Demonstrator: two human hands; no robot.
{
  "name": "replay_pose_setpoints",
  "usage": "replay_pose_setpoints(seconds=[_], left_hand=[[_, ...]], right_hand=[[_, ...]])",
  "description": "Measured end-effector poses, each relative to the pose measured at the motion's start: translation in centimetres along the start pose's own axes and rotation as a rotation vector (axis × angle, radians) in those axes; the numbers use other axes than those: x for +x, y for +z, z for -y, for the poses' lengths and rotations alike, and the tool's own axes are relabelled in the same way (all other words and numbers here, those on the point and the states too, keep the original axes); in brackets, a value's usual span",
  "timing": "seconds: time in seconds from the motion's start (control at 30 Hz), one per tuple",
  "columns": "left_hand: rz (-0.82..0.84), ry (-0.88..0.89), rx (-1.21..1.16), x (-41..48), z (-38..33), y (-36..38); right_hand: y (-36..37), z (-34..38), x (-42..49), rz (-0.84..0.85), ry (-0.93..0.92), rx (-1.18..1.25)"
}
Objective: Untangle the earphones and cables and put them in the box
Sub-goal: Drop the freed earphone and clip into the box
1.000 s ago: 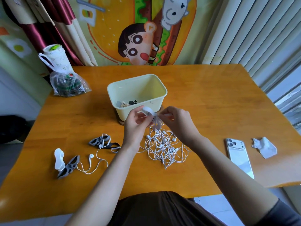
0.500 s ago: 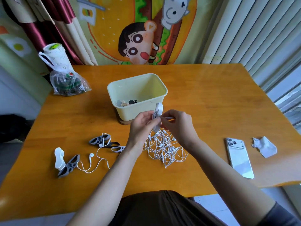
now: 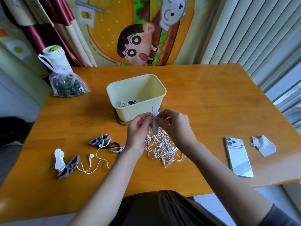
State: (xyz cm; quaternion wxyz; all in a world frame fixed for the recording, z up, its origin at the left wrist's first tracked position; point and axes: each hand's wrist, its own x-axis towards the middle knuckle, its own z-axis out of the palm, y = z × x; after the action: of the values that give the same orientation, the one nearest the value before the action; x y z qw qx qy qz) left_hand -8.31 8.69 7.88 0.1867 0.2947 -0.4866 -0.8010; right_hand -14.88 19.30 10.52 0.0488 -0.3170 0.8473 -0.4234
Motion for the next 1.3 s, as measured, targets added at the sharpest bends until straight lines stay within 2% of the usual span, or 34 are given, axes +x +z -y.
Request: replay_pose_setpoints(seconds=[0.2,0.37,0.67,0.8,0.97,1.03,1.17,1.2,1.3], left_hand=[[0.027,-0.089,-0.122,-0.1,-0.8,0.3],[0.065,-0.115,-0.128,-0.4,-1.2,0.4],[0.049,-0.112,-0.094,-0.3,-1.2,0.4],[0.086,-0.037,-0.047,-0.5,-1.4,0.7],[0.124,-0.03,-0.037,-0.4,-1.6,0.9],[0.113,-0.07,-0.095,-0.2,-1.5,0.8],[0.102,-0.136,-0.184,0.1,-1.1,0.3],[0.081,-0.152,-0.201,0.2,-1.1,0.2],[-0.057,-0.166,-0.155,0.5,-0.8,-0.3]], right_hand=[[-0.3,-0.1,0.1,-0.053,0.094,0.131],[-0.5,-0.2,0.2,-0.023,0.139,0.17],[-0.5,0.1,-0.2,-0.01,0.091,0.132],[-0.4,-0.1,-0.3,-0.041,0.076,0.139],[-0.3,0.2,0.2,-0.075,0.133,0.274],[-0.3,0.2,0.4,-0.061,0.164,0.286],[-0.4,-0.9,0.9,0.082,0.259,0.404],[-0.2,-1.4,1.0,0.093,0.257,0.331],[0.5,-2.3,0.6,-0.008,0.153,-0.108]])
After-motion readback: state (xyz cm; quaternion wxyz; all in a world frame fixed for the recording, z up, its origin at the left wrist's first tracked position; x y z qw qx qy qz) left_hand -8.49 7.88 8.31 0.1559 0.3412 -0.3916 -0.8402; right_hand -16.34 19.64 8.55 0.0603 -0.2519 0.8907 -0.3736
